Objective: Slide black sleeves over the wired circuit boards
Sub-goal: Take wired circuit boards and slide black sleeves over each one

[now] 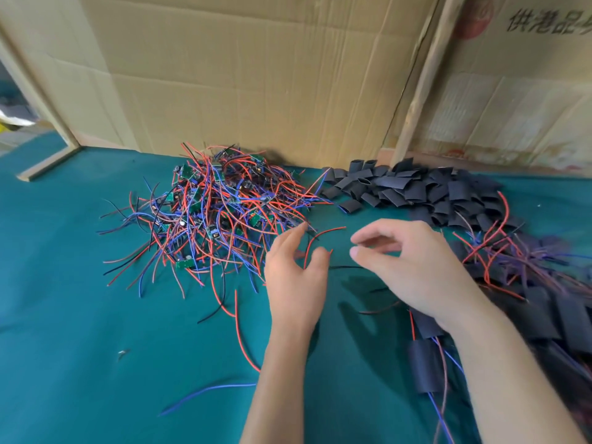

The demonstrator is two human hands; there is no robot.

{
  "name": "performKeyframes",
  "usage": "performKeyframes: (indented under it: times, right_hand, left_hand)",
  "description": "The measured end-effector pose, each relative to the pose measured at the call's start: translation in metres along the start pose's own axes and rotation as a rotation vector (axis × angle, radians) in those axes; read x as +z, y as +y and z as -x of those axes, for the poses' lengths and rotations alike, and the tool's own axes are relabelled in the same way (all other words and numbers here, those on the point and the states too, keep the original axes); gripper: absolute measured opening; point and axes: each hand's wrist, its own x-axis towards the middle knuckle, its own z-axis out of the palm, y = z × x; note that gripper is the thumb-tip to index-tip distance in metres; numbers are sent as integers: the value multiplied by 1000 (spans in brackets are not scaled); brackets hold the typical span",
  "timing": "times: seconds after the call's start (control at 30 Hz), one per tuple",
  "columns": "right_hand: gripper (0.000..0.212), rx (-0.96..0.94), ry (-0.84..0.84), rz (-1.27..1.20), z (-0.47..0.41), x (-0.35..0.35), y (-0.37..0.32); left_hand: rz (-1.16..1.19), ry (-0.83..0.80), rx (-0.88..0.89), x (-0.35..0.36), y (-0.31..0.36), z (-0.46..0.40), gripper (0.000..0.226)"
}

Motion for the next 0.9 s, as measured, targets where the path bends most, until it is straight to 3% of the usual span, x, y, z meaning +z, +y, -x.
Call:
performKeyframes:
  times: [0.13, 0.3, 0.47, 0.53, 0.67, 0.77, 0.9]
  right_hand:
    - [8, 38, 73, -180, -3, -2, 4]
    - [17, 248, -85, -468, -1, -3, 6]
    - [17, 272, -109, -651, 2, -2, 9]
    - [18, 259, -113, -673, 1, -2, 10]
    - [22, 145, -78, -729, -2, -8, 11]
    - [22, 84, -96, -672, -1, -14, 11]
    - [14, 61, -139, -525, 2, -14, 13]
  left_hand:
    - [283, -167, -6, 7, 11, 9, 17]
    - [448, -544, 25, 12, 15, 16, 28]
    - [390, -770, -42, 11, 15, 20, 28]
    - [391, -751, -83, 12, 16, 20, 25]
    - [474, -547, -147, 13, 13, 16, 18]
    - [664, -459, -240, 8, 13, 9, 28]
    - [741, -423, -213, 7, 13, 6, 27]
